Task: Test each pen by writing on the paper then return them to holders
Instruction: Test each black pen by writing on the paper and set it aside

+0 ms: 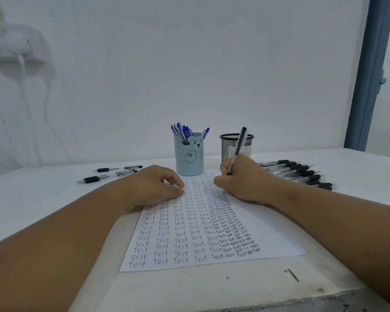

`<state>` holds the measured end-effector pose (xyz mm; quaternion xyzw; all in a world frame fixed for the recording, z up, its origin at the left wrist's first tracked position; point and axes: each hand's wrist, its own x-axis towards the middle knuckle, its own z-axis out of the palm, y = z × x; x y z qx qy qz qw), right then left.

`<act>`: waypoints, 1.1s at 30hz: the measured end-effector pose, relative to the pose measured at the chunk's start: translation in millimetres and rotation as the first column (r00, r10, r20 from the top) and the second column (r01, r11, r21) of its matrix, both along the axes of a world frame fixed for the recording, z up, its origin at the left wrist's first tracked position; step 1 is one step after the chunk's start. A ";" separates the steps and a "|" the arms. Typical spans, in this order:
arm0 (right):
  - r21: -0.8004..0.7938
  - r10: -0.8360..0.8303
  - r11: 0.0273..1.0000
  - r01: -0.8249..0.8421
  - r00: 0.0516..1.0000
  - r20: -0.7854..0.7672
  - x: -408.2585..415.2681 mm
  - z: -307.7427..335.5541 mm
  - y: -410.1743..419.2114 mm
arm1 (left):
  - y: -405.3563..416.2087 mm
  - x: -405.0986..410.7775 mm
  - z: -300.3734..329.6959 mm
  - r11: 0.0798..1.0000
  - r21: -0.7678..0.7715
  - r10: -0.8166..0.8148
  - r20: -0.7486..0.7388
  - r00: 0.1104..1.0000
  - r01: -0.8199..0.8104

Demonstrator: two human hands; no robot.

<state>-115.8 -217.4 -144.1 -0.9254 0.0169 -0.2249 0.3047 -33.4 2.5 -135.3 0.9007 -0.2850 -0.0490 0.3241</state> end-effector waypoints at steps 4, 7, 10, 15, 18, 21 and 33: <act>-0.009 -0.011 1.000 0.011 1.000 -0.002 -0.4 0.9 1.2 | -0.2 0.4 0.0 1.000 0.004 0.009 -0.004 1.000 -0.009; -0.009 -0.018 1.000 0.018 1.000 0.003 -0.8 0.9 1.4 | -0.6 0.8 0.1 1.000 0.008 0.010 -0.002 1.000 -0.009; -0.014 -0.014 1.000 0.014 1.000 -0.003 -1.0 0.6 1.6 | -0.6 0.7 -0.2 1.000 0.005 0.004 -0.004 1.000 -0.004; -0.013 -0.010 1.000 0.010 1.000 -0.006 -2.1 1.3 2.1 | 0.0 1.2 -0.4 1.000 0.006 0.008 -0.002 1.000 -0.008; -0.019 -0.005 1.000 0.005 1.000 -0.008 -1.9 1.5 2.6 | 0.6 0.4 -0.4 1.000 0.008 0.006 0.003 1.000 -0.006; -0.024 -0.019 1.000 0.019 1.000 -0.014 -2.1 1.5 2.8 | 1.1 0.5 -0.6 1.000 0.002 0.005 -0.007 1.000 -0.005; -0.028 -0.014 0.999 0.014 1.000 0.005 -1.7 1.2 2.8 | 1.5 -0.6 -0.1 1.000 -0.029 -0.009 -0.040 0.999 0.007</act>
